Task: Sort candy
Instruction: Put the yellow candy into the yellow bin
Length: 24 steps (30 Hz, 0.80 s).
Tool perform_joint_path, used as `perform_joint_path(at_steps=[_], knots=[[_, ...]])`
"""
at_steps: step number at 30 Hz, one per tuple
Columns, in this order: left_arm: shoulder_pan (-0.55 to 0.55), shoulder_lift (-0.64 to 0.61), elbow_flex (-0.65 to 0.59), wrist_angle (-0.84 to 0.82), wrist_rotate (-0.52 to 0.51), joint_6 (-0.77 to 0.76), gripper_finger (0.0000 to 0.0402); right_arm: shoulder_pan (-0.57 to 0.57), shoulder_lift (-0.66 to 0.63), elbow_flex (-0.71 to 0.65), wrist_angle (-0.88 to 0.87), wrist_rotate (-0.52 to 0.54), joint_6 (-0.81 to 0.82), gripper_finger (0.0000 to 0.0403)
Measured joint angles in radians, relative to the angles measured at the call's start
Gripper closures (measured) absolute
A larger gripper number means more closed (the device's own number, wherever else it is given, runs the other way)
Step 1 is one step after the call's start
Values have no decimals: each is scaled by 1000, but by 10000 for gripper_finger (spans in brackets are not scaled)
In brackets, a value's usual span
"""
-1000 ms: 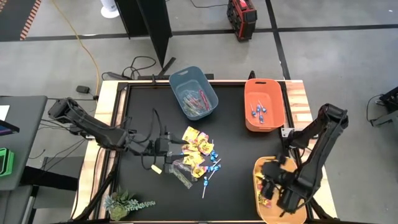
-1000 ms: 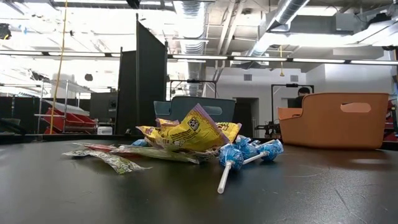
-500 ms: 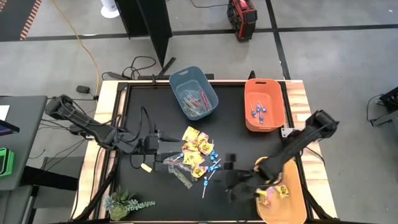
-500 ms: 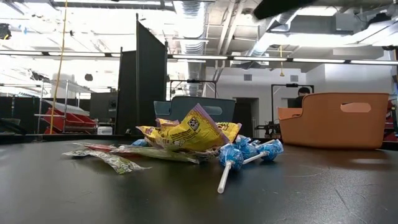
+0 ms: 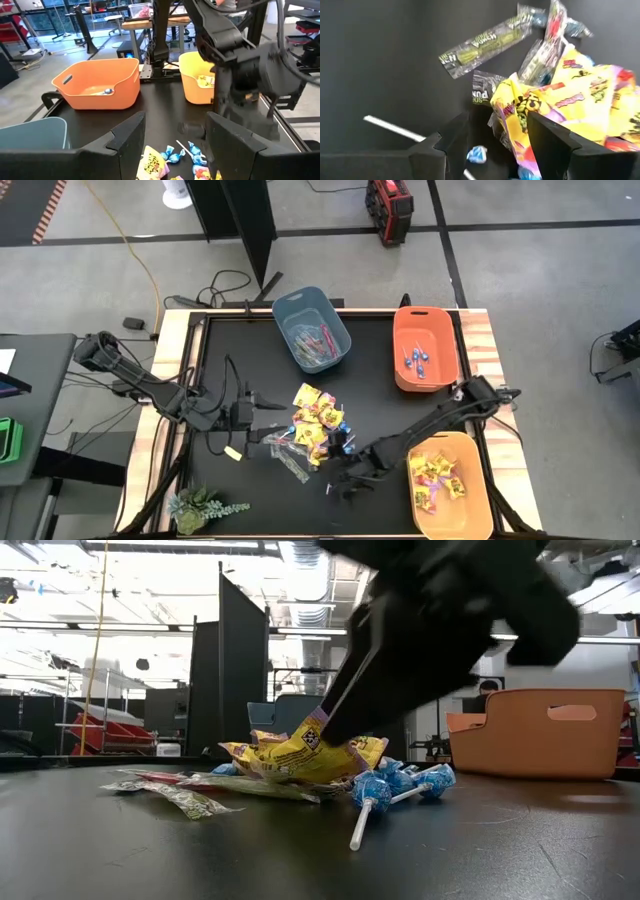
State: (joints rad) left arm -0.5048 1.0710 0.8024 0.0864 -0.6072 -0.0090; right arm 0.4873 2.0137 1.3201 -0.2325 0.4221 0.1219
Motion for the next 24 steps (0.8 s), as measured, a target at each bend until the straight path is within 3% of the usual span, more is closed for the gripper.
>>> perform_joint_path(at_steps=[3, 6, 13, 19, 24], knots=[[0, 0, 0, 0, 0, 0, 201, -8, 34, 21, -10, -2, 1, 201], [0, 0, 0, -2, -1, 0, 201, -16, 39, 26, -17, -2, 0, 234], [0, 0, 0, -14, -1, -2, 201, -24, 9, 27, -19, 3, -6, 388], [0, 0, 0, -19, -1, -5, 201, -16, -11, 27, -19, 17, -2, 399], [0, 0, 0, -20, -1, -6, 201, 8, -115, 48, 8, 23, -38, 401]])
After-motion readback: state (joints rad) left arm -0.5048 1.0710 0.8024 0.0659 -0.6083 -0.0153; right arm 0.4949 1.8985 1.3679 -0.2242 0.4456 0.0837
